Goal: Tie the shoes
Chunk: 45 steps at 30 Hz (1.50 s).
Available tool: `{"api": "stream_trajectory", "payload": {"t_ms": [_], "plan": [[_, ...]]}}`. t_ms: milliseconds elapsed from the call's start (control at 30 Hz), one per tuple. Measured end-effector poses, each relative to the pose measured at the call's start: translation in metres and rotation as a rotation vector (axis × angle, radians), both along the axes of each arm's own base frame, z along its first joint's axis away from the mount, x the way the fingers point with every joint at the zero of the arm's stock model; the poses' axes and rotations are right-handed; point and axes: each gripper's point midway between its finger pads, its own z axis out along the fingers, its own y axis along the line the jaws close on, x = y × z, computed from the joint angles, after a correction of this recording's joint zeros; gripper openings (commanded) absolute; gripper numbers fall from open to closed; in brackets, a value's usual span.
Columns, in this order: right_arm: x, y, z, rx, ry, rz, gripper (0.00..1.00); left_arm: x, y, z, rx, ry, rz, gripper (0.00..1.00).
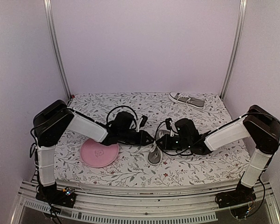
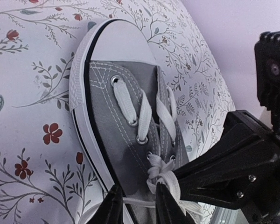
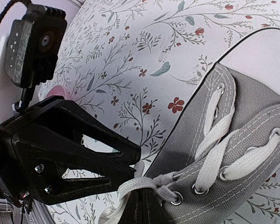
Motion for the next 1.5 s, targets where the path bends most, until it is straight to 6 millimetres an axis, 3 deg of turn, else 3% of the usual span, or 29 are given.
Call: {"api": "stream_trajectory", "payload": {"t_ms": [467,1100,1500], "plan": [[0.0,0.0,0.0,0.0,0.0,0.0,0.02,-0.001,0.0,0.004,-0.045,0.008,0.015,0.24],[0.0,0.0,0.0,0.0,0.0,0.0,0.02,-0.004,-0.004,0.011,-0.095,0.009,0.006,0.32],[0.0,0.0,0.0,0.0,0.0,0.001,0.02,-0.005,-0.007,0.016,-0.117,0.007,0.002,0.25]]}}
